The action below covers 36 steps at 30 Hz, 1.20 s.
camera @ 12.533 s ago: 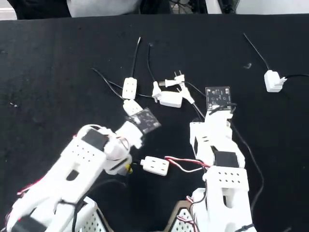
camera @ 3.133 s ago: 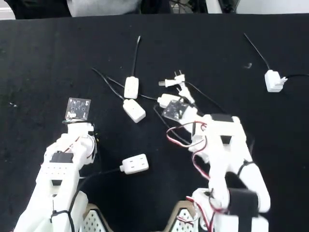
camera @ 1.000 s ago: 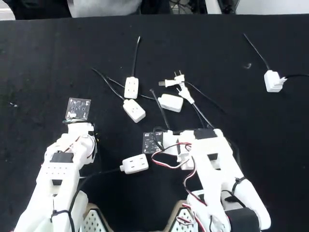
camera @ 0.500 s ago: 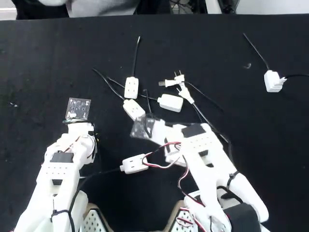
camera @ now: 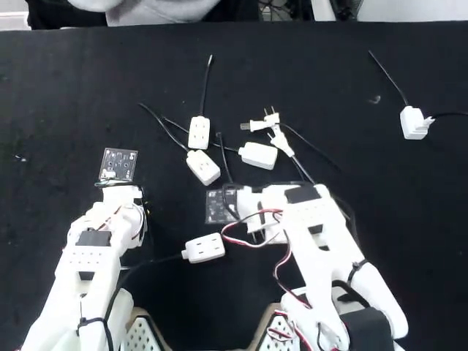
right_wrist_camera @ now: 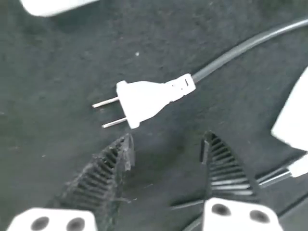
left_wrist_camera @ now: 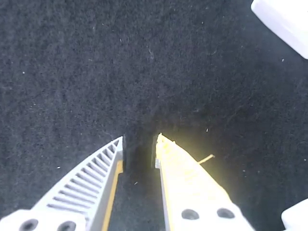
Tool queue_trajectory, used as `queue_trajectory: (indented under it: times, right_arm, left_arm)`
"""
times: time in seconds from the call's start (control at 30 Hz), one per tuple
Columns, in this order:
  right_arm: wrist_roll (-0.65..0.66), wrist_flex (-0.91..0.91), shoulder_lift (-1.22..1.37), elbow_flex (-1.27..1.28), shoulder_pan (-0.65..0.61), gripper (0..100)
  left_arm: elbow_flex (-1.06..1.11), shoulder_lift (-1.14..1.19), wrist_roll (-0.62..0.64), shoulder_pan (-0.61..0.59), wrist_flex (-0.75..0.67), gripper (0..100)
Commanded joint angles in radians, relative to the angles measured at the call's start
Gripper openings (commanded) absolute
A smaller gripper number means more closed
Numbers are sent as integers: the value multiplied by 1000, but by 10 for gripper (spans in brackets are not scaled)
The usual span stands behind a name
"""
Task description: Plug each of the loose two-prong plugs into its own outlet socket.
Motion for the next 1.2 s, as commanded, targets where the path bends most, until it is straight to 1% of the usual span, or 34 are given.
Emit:
queue_trajectory:
  times: [0.0,0.1,0.4,0.47,0.6,0.73,0.83,1.03,1.17]
  right_arm:
    - [48,-121,2,19,14,229]
    - [52,-173,2,50,-11,229]
    - [46,-172,-5,97,-173,229]
    - [40,-172,-5,96,-189,229]
    - [-18,-172,-7,67,-213,230]
    - [-32,-172,-7,33,-244,230]
    - [-32,-172,-7,27,-292,230]
    - [-23,-180,-7,28,-379,230]
    - [69,-178,-5,31,-410,230]
  left_arm:
    - [-7,-14,2,8,-12,120]
    - [-7,-14,2,8,-12,120]
    - [-7,-14,2,8,-12,120]
    - [-7,-14,2,8,-12,120]
    - [-7,-14,2,8,-12,120]
    - [-7,-14,2,8,-12,120]
    - [-7,-14,2,8,-12,120]
    - [-7,-14,2,8,-12,120]
    - [-7,-14,2,8,-12,120]
